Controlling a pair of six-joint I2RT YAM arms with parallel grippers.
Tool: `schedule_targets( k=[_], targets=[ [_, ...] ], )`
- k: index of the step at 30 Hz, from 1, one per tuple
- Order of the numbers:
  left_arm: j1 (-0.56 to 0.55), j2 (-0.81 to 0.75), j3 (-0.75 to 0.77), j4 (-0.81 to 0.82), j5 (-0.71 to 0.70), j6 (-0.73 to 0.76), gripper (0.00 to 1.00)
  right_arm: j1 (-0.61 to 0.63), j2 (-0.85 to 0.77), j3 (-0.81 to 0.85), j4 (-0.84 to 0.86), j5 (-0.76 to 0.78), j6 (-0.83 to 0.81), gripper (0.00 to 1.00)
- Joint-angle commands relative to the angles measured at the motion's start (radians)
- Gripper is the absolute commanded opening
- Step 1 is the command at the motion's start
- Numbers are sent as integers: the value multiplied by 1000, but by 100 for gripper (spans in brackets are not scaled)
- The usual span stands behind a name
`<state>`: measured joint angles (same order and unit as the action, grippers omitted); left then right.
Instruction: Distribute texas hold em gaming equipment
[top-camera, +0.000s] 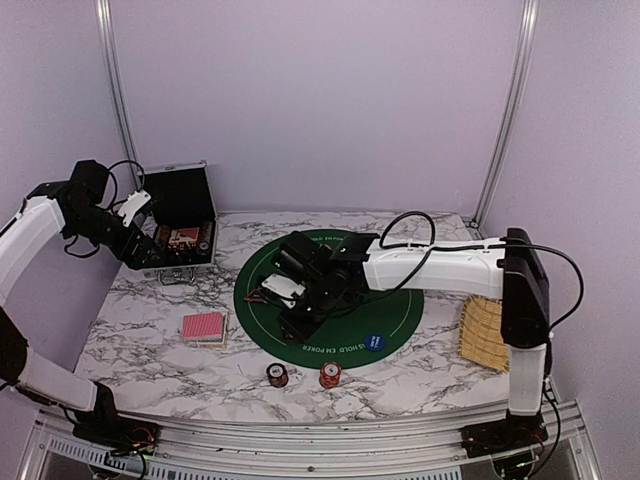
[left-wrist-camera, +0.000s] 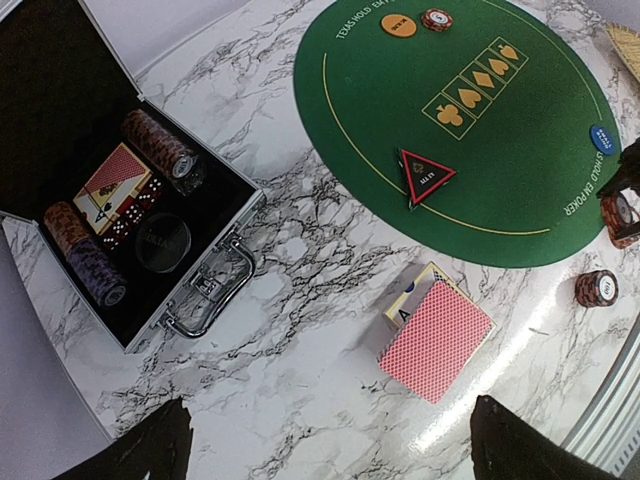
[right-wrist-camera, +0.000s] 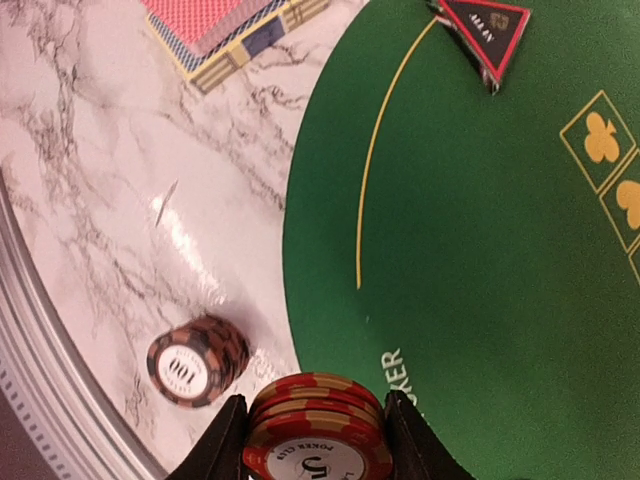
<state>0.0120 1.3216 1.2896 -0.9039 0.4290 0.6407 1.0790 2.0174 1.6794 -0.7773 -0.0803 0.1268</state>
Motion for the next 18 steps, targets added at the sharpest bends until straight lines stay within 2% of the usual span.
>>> schedule_targets(
  k=[1,10,13,18],
  targets=[
    [-4,-11,10,-27,25,11,99,-26,148,196,28,8,-2,10],
    [-4,-10,12,-27,33,19,99,-48,466,579,44,14,-3,10],
    [-4,-10,12,-26,36,19,99,-59,505,624,47,19,5,11],
    [-4,-9,10,-27,39,20,99,-64,520,611,37,17,-5,12]
  ],
)
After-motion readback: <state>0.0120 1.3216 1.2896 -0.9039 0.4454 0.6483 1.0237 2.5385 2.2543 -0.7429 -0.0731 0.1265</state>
